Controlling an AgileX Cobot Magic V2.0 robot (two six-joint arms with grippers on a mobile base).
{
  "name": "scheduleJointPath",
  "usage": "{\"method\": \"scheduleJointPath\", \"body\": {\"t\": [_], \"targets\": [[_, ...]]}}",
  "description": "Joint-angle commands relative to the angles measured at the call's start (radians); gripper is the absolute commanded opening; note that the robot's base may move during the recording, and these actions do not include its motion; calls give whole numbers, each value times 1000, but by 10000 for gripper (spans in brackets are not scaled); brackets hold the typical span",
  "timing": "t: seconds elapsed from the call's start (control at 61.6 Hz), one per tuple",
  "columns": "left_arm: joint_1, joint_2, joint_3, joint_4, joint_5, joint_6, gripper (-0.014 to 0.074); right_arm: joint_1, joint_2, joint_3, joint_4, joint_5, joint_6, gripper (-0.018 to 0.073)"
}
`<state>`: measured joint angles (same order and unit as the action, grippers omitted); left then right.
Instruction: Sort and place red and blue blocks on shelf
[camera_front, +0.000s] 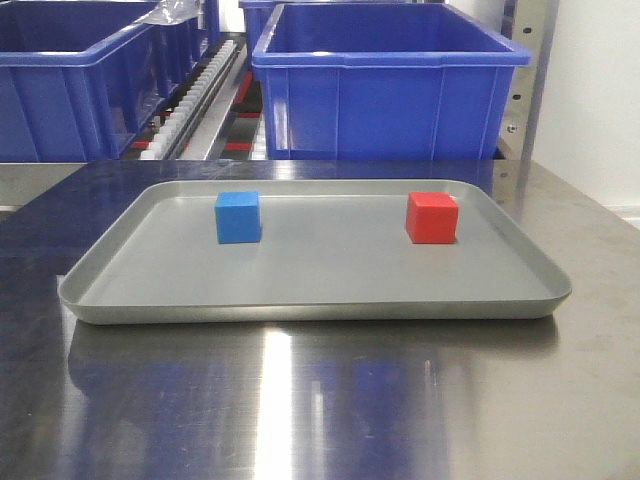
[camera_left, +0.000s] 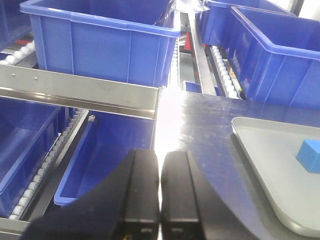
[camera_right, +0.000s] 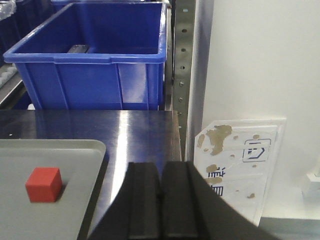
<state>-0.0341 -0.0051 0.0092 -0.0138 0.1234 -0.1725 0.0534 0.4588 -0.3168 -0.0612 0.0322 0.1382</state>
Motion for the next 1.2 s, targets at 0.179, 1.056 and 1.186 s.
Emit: {"method": "scheduleJointPath", "body": {"t": [0.179, 1.056, 1.186], "targets": [[-2, -19, 38, 1, -87, -5, 136, 29, 362, -334, 31, 170, -8, 72], [-2, -19, 38, 1, -87, -5, 136, 300, 975, -830, 186, 493, -8, 435], [-2, -19, 38, 1, -87, -5, 136, 322, 1047, -904, 187, 531, -8, 435]]}}
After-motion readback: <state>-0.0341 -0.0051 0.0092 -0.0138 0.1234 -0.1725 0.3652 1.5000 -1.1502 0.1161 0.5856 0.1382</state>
